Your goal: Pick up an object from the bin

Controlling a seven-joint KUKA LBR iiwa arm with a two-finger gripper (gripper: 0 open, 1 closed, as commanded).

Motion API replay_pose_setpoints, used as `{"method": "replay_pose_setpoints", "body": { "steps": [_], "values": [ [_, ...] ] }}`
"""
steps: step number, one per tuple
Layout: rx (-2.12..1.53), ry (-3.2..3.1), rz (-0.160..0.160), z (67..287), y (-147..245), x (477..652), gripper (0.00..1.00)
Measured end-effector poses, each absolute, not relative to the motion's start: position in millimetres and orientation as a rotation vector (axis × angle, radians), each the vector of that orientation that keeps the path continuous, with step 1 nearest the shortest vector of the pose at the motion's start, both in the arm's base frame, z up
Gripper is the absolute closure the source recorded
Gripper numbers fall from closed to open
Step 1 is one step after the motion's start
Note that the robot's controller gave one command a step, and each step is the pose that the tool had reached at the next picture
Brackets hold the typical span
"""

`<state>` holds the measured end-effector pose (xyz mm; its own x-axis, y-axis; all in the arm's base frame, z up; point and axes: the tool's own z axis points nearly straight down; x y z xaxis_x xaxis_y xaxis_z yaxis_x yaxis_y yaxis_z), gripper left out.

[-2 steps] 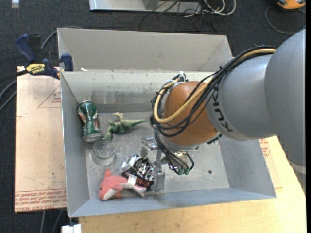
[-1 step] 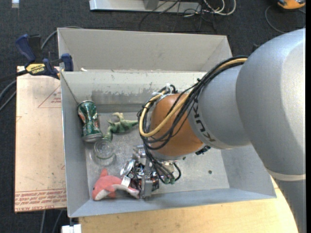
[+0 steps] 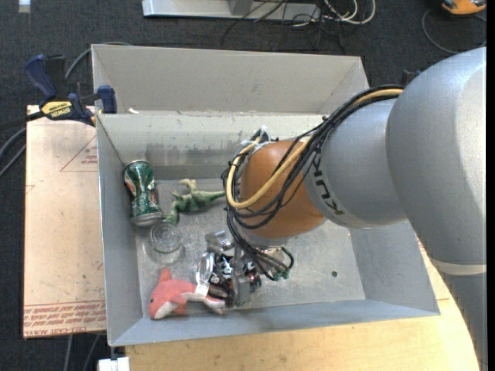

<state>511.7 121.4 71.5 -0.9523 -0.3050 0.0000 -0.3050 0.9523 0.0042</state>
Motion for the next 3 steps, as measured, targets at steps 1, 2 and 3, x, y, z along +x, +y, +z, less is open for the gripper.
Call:
{"method": "replay_pose_setpoints", "body": {
  "steps": [1,2,3],
  "values": [
    [0.485,-3.103,-0.007,71.4,121.4,511.7,1.0],
    [0.485,-3.104,-0.007,71.4,121.4,511.7,1.0],
    [0.485,-3.103,-0.007,71.4,121.4,511.7,1.0]
  ]
}}
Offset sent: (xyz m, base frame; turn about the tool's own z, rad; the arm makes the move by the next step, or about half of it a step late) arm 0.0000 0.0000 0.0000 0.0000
